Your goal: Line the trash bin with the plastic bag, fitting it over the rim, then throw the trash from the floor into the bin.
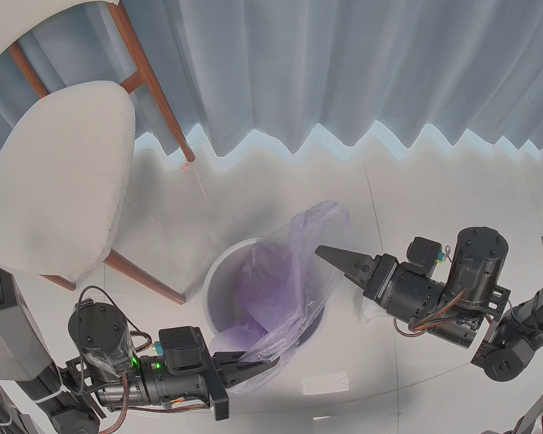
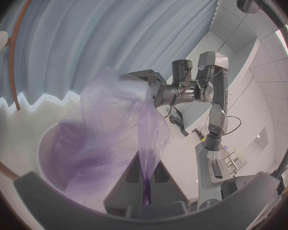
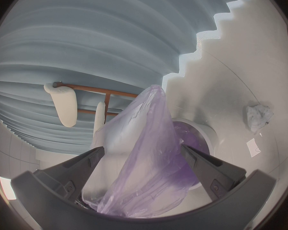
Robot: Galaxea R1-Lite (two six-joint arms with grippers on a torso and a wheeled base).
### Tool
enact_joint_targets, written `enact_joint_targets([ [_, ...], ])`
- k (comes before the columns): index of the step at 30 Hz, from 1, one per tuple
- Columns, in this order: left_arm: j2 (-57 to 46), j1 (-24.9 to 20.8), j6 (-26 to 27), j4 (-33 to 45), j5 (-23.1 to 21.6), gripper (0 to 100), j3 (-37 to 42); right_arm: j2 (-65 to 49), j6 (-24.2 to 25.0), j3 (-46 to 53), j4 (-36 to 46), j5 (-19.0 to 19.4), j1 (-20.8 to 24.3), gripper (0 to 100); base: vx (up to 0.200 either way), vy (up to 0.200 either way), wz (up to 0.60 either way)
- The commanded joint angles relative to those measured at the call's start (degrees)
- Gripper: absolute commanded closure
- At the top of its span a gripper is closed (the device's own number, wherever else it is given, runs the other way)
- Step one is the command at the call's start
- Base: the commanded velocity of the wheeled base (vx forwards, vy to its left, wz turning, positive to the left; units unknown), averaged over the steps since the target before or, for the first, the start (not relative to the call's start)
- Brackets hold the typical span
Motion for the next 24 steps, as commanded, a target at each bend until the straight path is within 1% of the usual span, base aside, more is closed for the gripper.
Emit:
enact_joint_targets([
  [1,0.6,-0.1,0.0,0.0,0.0,100,-0.2,2.9,0.1,-1.4,0.0,0.0,-0.1,0,0.000,0.000,0.00],
  [5,0.2,0.0,0.3,0.0,0.0,100,-0.3,5.0,0.0,-2.4,-0.1,0.0,-0.1,0,0.000,0.000,0.00],
  [8,0.1,0.0,0.5,0.0,0.2,100,-2.1,5.2,0.2,-2.5,-0.2,-0.1,-0.1,0,0.000,0.000,0.00],
  [9,0.1,0.1,0.5,0.0,0.3,100,-2.5,5.2,0.2,-2.3,-0.2,-0.1,-0.1,100,0.000,0.000,0.00],
  [16,0.1,0.2,0.4,0.0,0.4,100,-2.0,5.5,0.3,-2.3,-1.4,-0.1,-0.1,100,0.000,0.000,0.00],
  [18,0.1,1.0,-0.2,0.0,-0.2,100,-3.7,5.2,0.2,-1.8,-3.8,-0.1,0.1,100,0.000,0.000,0.00],
  [20,0.1,1.0,-0.2,0.0,-0.2,100,-3.7,5.2,0.2,-1.8,-3.8,-0.1,0.1,100,0.000,0.000,0.00],
  [21,0.3,1.4,-0.4,0.0,-0.4,100,-5.3,4.5,-0.3,-0.9,-5.3,-0.1,0.1,100,0.000,0.000,0.00],
  [24,0.6,1.3,-0.9,0.0,-0.4,100,-8.4,3.7,-0.6,-0.1,-5.6,-0.1,0.4,100,0.000,0.000,0.00],
])
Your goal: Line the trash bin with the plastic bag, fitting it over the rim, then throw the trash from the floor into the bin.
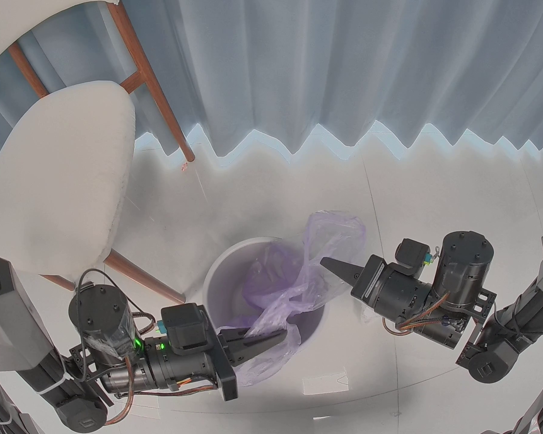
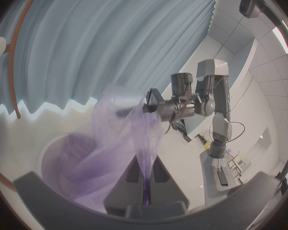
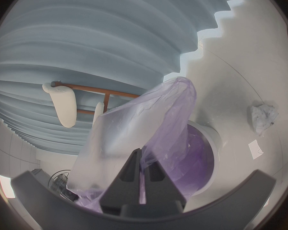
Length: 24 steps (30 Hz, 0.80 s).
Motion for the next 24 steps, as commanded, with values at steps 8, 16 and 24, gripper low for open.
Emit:
enact_joint_targets([
  [8,-2.6,-0.9,-1.4,0.0,0.4,100,-1.7,-1.0,-1.4,2.0,-0.9,0.0,0.5,100,0.000,0.000,0.00],
  [16,-3.5,-0.4,-1.1,-0.1,-0.2,100,0.3,-1.2,-4.9,2.1,-0.9,0.0,1.3,100,0.000,0.000,0.00],
  [24,-3.2,-0.1,-1.7,0.0,0.5,0,-0.8,-1.1,-4.9,2.8,-0.7,0.0,1.3,100,0.000,0.000,0.00],
])
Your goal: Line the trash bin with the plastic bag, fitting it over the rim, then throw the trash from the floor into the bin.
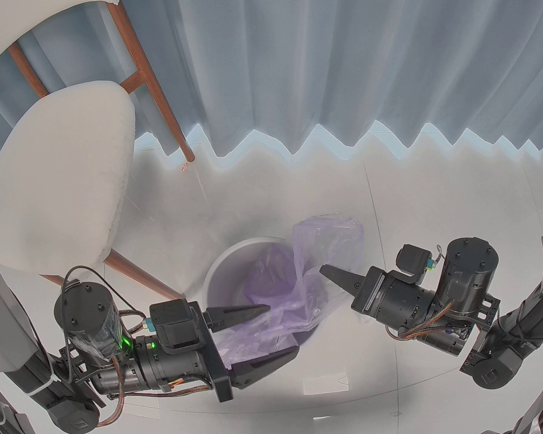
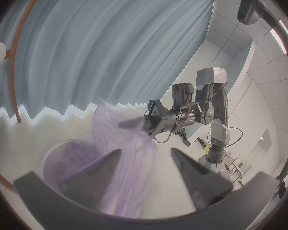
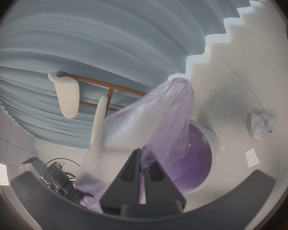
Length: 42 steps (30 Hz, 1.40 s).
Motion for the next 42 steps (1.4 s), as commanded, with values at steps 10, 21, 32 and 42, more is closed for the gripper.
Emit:
enact_joint_targets([
  [10,-6.9,1.7,-5.1,6.6,6.6,0,-2.1,-0.4,0.8,-1.4,0.1,0.1,-1.4,100,0.000,0.000,0.00],
  [21,-11.2,9.3,0.4,18.3,8.3,0,-1.4,-2.8,2.6,-1.7,0.4,5.6,-5.6,100,0.000,0.000,0.00],
  [32,-6.3,13.9,5.2,17.6,8.2,0,0.9,-3.4,2.9,-1.9,0.5,5.6,-6.1,100,0.000,0.000,0.00],
  [42,-4.5,13.9,8.2,17.5,5.1,0,3.4,-2.6,2.9,-1.9,0.5,5.6,-6.1,100,0.000,0.000,0.00],
])
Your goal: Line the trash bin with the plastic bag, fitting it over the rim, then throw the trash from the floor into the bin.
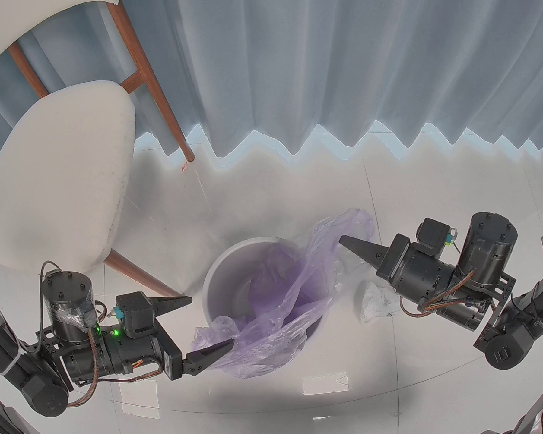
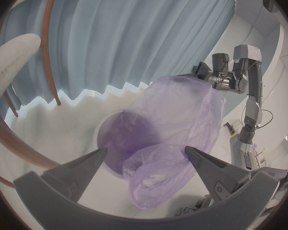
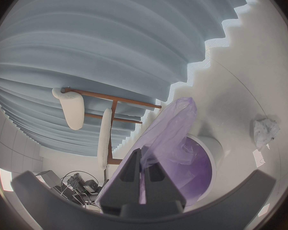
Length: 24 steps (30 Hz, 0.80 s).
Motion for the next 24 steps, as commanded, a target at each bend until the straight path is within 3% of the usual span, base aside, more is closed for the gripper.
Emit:
enact_joint_targets([
  [1,0.5,0.3,0.3,0.0,-1.2,0,1.0,0.3,0.0,0.2,-0.2,0.0,0.0,100,0.000,0.000,0.00],
  [19,0.0,-0.8,1.2,0.0,-4.2,0,3.9,-0.2,-0.1,0.0,-0.1,0.0,0.2,100,0.000,0.000,0.00],
  [24,5.1,2.3,1.1,-0.7,-3.9,0,-0.1,-0.2,-0.2,0.1,-0.3,0.0,0.7,100,0.000,0.000,0.00],
])
